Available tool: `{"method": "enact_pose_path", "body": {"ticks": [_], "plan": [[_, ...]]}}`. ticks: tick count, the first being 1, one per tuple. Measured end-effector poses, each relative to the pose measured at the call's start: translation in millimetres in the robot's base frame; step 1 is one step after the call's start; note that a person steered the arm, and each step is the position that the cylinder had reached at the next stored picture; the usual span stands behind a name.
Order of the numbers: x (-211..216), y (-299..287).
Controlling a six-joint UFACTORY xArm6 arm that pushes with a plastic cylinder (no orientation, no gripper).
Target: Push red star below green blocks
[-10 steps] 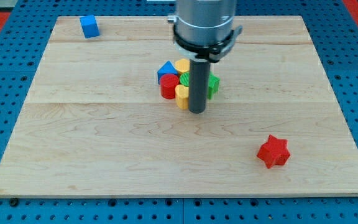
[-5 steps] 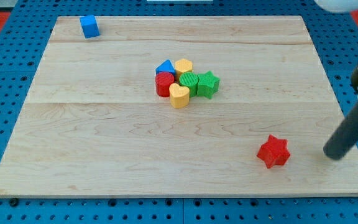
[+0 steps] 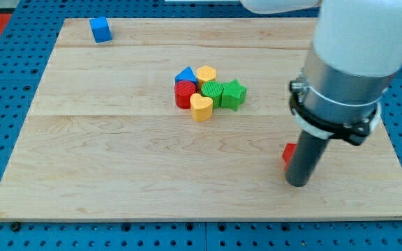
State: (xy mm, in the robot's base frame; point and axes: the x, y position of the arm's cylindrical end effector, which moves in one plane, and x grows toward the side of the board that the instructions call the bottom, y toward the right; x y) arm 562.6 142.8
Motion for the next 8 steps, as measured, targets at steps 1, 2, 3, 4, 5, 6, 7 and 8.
{"method": "enact_pose_path", "body": {"ticks": [1, 2, 3, 4, 5, 6, 7, 8], "plan": [[-22, 23], [-39, 16], [-48, -8], [-62, 31], [-86, 73], [-98, 55], [-95, -1], [-94, -18]]}}
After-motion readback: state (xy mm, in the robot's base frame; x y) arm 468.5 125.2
